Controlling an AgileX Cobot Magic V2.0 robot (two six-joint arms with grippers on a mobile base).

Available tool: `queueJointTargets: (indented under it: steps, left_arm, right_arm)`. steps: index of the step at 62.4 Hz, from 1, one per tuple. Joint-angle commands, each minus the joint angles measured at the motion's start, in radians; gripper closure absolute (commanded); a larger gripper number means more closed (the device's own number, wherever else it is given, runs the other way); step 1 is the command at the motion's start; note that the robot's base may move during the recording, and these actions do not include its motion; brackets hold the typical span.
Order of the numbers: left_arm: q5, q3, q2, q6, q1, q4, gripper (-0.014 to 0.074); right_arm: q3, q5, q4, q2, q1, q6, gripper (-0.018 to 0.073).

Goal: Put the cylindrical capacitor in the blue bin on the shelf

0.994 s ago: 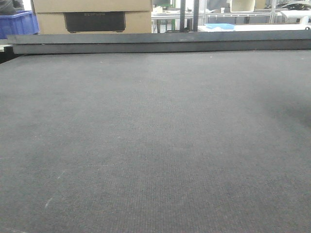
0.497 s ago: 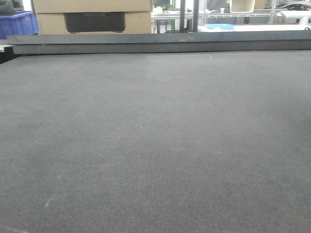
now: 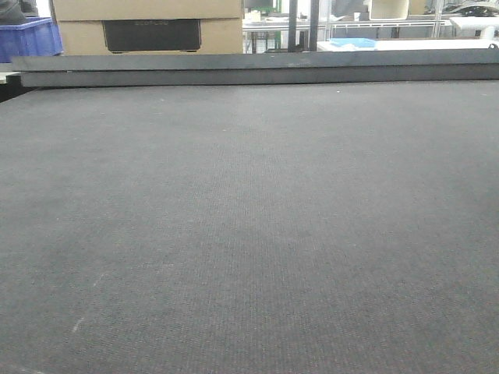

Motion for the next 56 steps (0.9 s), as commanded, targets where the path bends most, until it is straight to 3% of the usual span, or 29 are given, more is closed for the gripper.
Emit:
queueJointTargets:
  steps: [1, 56]
  left_arm:
    - [-0.017, -0.003, -0.007, 0.000, -0.006, -0.002, 0.0707]
    - [-0.017, -0.003, -0.007, 0.000, -0.006, -0.002, 0.0707]
  right_arm:
    - [0.001, -0.022, -0.007, -0.005, 0.000, -0.001, 0.0721]
    - [0.001, -0.027, -0.007, -0.005, 0.000, -0.001, 0.0721]
